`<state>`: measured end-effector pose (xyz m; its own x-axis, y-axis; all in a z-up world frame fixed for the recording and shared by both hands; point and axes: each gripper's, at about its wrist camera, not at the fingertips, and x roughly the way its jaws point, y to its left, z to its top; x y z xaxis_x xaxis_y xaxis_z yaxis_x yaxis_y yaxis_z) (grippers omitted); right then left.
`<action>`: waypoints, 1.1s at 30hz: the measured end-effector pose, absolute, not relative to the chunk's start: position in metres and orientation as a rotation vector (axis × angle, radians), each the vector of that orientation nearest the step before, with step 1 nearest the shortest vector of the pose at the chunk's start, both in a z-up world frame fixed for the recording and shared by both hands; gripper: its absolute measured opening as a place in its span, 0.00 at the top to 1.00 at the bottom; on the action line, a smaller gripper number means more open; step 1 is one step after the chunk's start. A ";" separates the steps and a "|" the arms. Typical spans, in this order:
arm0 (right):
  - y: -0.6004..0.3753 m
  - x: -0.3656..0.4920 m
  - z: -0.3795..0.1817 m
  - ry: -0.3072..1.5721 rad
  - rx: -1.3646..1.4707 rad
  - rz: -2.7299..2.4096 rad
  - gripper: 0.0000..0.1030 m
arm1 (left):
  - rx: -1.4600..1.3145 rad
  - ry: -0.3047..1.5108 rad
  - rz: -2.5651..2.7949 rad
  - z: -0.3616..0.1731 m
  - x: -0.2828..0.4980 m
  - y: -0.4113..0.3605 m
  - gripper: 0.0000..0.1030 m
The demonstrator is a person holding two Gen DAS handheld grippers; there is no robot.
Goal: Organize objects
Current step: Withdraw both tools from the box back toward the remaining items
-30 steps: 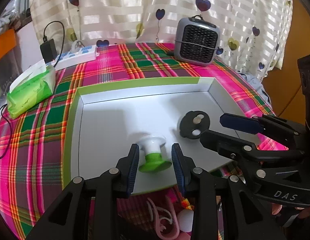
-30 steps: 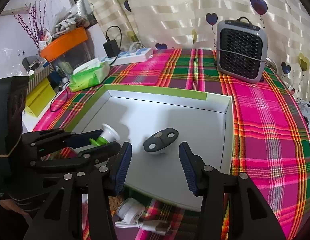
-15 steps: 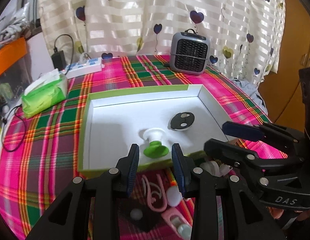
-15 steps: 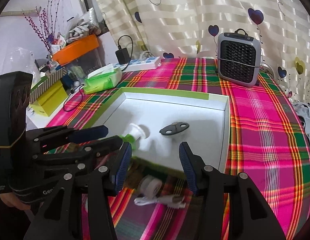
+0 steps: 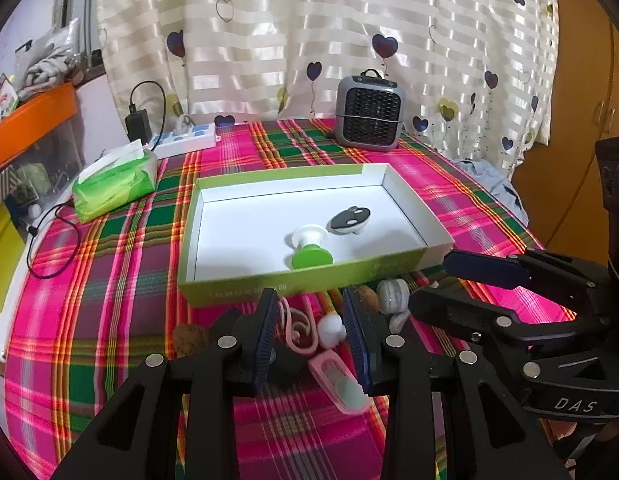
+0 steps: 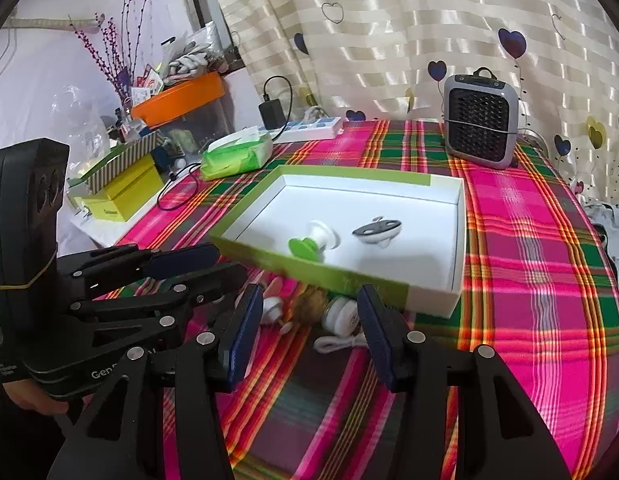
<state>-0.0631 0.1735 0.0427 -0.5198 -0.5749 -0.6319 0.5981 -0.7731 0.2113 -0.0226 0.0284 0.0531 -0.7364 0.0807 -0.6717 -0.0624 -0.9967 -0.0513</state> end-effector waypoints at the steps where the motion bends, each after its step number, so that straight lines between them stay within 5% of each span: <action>1: 0.173 -0.061 0.042 0.047 0.930 -2.269 0.51 | -1.103 -0.038 2.859 0.053 -0.020 0.029 0.69; 33: 0.170 -0.048 0.036 0.064 0.955 -2.251 0.51 | -1.127 -0.035 2.846 0.044 -0.005 0.030 0.69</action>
<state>-0.0479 0.1702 0.0361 -0.4983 -0.5714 -0.6521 0.6074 -0.7668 0.2078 -0.0053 0.0297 0.0444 -0.7260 0.0831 -0.6827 -0.0663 -0.9965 -0.0507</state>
